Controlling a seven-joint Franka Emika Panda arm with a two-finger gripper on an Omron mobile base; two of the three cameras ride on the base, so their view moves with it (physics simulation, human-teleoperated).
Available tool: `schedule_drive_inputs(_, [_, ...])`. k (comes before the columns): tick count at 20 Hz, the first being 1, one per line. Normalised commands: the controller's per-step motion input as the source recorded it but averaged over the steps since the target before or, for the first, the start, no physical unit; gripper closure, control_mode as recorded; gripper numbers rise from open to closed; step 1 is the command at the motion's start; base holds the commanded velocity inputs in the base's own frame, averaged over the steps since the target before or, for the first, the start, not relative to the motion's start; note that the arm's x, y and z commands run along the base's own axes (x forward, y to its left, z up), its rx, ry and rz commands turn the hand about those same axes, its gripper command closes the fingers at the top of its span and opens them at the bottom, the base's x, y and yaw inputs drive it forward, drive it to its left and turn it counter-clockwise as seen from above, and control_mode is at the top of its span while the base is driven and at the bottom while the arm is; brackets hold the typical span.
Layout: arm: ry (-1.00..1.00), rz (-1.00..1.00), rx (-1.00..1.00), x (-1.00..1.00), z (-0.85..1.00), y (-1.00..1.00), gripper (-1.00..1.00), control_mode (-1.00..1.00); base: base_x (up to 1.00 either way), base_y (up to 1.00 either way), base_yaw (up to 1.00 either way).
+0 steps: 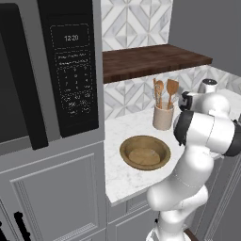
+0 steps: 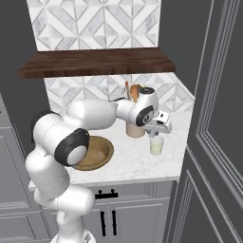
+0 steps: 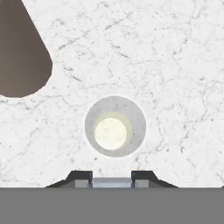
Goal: Grab a lemon wedge from the fridge and one ice cube from the ice bowl, and put them in the glass of lemonade.
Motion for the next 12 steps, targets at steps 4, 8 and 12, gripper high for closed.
schedule_drive_inputs(4, [0.0,0.0,0.04,0.03,-0.23,0.0,1.0,-1.0,0.0,0.0,0.0])
schedule_drive_inputs(8, [0.0,0.0,0.01,0.22,-0.23,0.0,1.0,-1.0,0.0,0.0,0.0])
schedule_drive_inputs(12, [0.02,0.03,0.0,0.13,-0.14,-0.01,1.0,-1.0,0.0,0.0,0.0])
